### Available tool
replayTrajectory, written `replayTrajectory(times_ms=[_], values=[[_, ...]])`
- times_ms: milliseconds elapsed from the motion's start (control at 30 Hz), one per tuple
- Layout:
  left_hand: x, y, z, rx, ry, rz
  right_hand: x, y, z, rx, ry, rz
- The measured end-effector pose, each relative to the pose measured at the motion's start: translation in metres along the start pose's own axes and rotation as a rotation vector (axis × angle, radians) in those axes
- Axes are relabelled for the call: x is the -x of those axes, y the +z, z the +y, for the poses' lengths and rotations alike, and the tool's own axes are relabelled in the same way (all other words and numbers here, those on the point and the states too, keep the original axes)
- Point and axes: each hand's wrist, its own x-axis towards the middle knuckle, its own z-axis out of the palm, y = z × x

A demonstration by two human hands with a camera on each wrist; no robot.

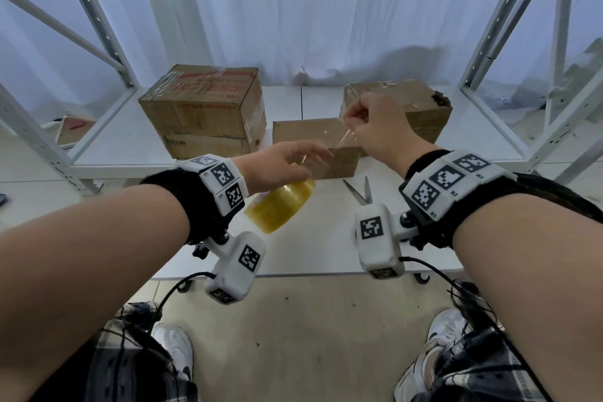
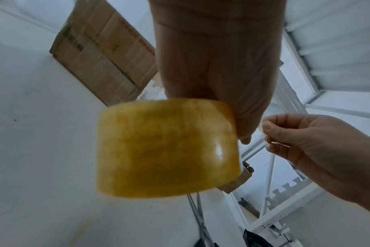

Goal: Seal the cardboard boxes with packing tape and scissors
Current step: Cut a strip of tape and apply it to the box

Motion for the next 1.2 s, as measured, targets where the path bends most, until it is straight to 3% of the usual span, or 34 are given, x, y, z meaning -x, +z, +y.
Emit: replayTrajectory(times_ms=[300, 633, 867, 1033, 1200], values=[[0.006, 0.002, 0.003, 0.01, -0.036, -0.11, 0.01, -0.002, 0.015, -0.029, 0.048, -0.104], [-0.002, 0.012, 0.004, -0.032, -0.169, -0.217, 0.024, 0.006, 0.036, 0.034, 0.347, -0.281], [-0.005, 0.009, -0.002, 0.023, -0.206, -0.173, 0.032, 0.005, 0.039, 0.174, 0.422, -0.333], [-0.007, 0.007, -0.005, 0.022, -0.149, -0.062, 0.045, 0.013, 0.048, 0.561, 0.5, -0.573], [-0.011, 0.012, -0.005, 0.044, -0.073, 0.009, 0.058, 0.033, 0.061, 0.643, 0.593, -0.65]])
